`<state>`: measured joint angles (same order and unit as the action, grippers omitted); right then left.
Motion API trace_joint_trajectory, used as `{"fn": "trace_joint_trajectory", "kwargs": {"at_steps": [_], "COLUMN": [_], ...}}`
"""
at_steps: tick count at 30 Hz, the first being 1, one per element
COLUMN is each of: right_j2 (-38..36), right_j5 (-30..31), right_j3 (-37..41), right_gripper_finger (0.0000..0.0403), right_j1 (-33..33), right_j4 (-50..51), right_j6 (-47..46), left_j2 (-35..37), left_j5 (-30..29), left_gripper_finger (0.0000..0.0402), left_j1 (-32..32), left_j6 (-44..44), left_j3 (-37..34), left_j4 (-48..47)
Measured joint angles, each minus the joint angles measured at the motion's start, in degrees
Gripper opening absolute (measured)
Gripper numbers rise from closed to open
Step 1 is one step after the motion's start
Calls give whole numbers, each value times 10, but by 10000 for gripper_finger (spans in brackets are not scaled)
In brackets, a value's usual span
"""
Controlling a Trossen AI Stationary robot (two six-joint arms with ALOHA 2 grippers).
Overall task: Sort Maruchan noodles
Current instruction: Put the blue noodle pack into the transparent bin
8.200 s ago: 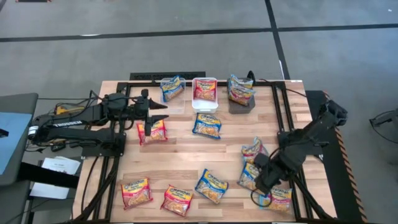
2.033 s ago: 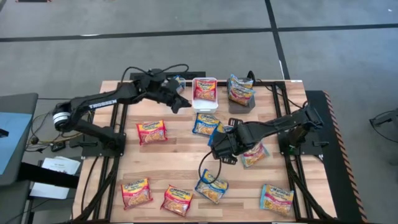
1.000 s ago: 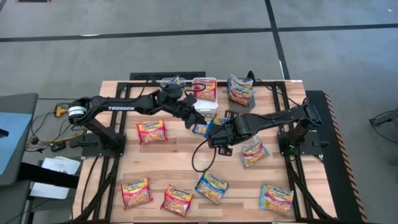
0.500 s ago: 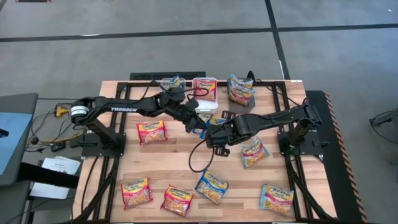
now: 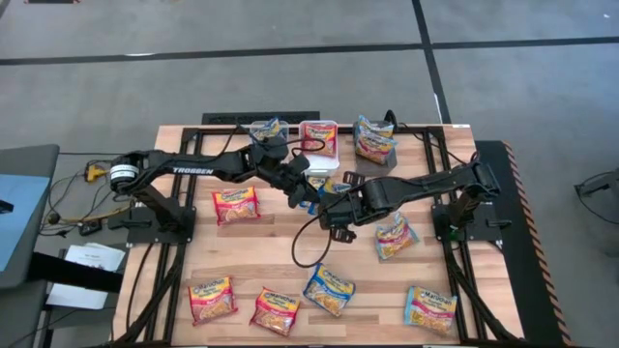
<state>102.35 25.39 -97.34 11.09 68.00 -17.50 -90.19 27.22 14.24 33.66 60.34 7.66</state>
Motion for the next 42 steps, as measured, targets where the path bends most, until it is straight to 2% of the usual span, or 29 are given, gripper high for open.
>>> {"fn": "trace_joint_trajectory", "kwargs": {"at_steps": [12,26,37,42], "right_j2": [0,0,0,0], "right_j5": [0,-10,-17,-17], "right_j3": [0,0,0,0], "right_gripper_finger": [5,3,4,21], "right_j1": [0,-4,-7,-7], "right_j4": [-13,-13,-12,-12], "right_j6": [-4,-6,-6,-6], "left_j2": [0,0,0,0], "left_j5": [-1,-3,-2,-2], "left_gripper_finger": [205,97,70,64], "left_j1": [-1,-1,-1,-3], "left_j6": [-2,-2,-15,-34], "left_j3": [0,0,0,0], "left_j4": [0,3,9,10]}}
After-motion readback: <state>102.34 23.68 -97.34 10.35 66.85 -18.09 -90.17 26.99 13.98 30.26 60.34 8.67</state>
